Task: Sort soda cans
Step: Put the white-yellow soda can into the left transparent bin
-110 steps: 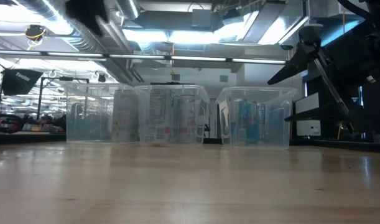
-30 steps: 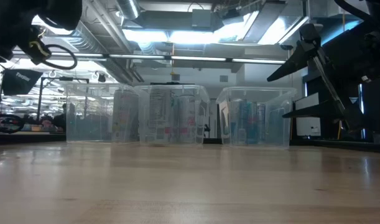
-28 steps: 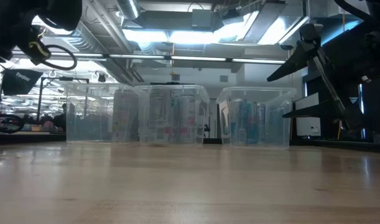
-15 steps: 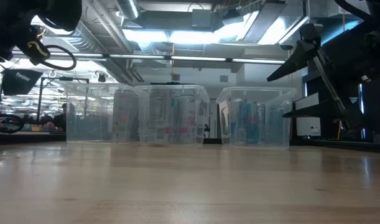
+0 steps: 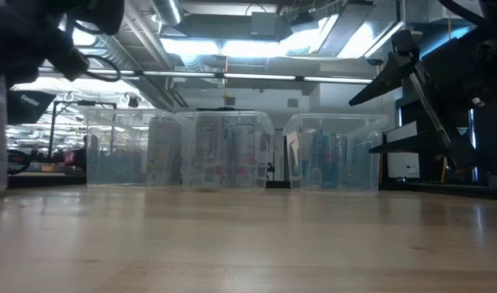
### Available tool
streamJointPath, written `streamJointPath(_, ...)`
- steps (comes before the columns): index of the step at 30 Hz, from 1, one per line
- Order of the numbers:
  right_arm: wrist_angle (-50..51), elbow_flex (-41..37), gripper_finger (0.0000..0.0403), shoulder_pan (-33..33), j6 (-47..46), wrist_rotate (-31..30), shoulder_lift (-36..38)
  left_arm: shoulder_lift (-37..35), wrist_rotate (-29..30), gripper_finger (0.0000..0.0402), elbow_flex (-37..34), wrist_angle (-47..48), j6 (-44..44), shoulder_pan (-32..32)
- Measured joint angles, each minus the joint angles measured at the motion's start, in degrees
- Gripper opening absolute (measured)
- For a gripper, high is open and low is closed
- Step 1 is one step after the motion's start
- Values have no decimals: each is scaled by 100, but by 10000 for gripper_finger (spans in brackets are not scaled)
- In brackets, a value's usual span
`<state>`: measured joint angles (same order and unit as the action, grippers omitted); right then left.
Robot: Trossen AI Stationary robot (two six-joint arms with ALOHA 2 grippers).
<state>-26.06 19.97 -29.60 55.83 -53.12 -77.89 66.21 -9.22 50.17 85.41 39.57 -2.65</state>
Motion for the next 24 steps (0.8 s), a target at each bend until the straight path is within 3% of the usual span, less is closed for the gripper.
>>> streamJointPath(6,-2,0,348,1,0,-39,0,448,110,251,256,-41,-269,170)
streamJointPath(18,-45,0,348,1,10,-40,-2,2389,328,253,1468,375,-1369,170)
streamJointPath(24,22,0,348,-1,9,-39,-2,2665,364,254,1852,322,-1620,244)
